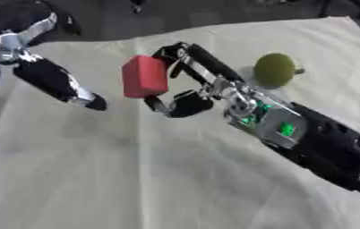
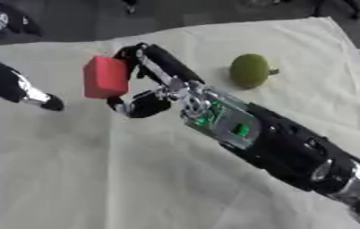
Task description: Pick up the objects with one hand, pass them to the other hand, and then place them into the box on the other side of the table.
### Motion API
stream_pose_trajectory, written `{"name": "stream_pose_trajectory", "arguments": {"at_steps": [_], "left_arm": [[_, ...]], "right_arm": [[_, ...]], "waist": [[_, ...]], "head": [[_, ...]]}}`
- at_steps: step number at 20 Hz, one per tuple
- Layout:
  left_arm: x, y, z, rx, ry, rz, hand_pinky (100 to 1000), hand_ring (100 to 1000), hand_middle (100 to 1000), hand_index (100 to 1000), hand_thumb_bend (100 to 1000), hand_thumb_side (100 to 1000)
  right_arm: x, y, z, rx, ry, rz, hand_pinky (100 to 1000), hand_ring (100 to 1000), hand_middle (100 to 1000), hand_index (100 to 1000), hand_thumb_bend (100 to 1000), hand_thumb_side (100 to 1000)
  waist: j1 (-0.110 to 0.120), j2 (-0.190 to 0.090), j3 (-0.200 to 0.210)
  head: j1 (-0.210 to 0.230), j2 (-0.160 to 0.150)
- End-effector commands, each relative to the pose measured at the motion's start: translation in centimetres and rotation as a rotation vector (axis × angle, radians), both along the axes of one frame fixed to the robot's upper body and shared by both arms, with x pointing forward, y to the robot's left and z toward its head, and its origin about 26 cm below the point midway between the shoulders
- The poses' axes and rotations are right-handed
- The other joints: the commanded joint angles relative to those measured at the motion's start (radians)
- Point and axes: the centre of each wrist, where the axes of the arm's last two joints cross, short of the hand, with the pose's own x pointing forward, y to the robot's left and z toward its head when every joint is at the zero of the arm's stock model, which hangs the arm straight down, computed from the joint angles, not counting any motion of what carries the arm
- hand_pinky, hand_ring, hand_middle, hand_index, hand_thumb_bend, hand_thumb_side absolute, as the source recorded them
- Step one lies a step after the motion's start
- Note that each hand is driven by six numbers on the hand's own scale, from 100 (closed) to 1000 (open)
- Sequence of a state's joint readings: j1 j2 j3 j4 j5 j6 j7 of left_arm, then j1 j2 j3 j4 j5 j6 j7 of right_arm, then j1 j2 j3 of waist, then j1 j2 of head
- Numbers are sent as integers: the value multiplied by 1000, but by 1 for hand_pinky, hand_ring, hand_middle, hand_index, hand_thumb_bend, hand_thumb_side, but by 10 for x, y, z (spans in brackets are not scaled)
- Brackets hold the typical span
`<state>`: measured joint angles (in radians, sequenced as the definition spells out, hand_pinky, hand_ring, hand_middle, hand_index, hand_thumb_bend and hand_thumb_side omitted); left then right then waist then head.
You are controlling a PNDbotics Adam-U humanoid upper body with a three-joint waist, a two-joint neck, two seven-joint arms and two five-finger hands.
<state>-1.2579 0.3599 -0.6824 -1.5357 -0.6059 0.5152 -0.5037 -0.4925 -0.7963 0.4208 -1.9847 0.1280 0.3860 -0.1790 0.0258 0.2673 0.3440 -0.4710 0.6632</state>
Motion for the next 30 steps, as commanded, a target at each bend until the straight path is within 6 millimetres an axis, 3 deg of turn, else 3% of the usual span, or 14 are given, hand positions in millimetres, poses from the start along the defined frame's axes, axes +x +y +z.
{"name": "stream_pose_trajectory", "arguments": {"at_steps": [1,7,11,22,30], "left_arm": [[-19,5,15,-19,-1,-28,859,837,767,824,907,444],[-46,0,22,-50,63,-107,851,831,760,818,853,453],[-49,-1,21,-63,102,-138,848,829,759,815,839,428],[-27,-16,6,-62,53,-142,847,835,769,838,857,343],[-8,-20,-10,-78,24,-120,839,829,764,827,817,299]], "right_arm": [[-2,-1,8,-11,-33,-6,624,692,455,600,330,100],[-2,-1,9,-5,-38,-7,625,692,456,600,330,100],[-2,-1,9,-22,-46,8,637,696,459,604,331,100],[-2,3,11,-16,-61,86,627,698,462,607,331,100],[-2,4,9,73,-59,143,618,701,464,609,296,100]], "waist": [[5,-21,1],[6,-19,0],[6,-19,0],[6,-18,-8],[7,-17,-13]], "head": [[-3,-5],[-3,-5],[-3,-5],[7,-10],[11,-13]]}}
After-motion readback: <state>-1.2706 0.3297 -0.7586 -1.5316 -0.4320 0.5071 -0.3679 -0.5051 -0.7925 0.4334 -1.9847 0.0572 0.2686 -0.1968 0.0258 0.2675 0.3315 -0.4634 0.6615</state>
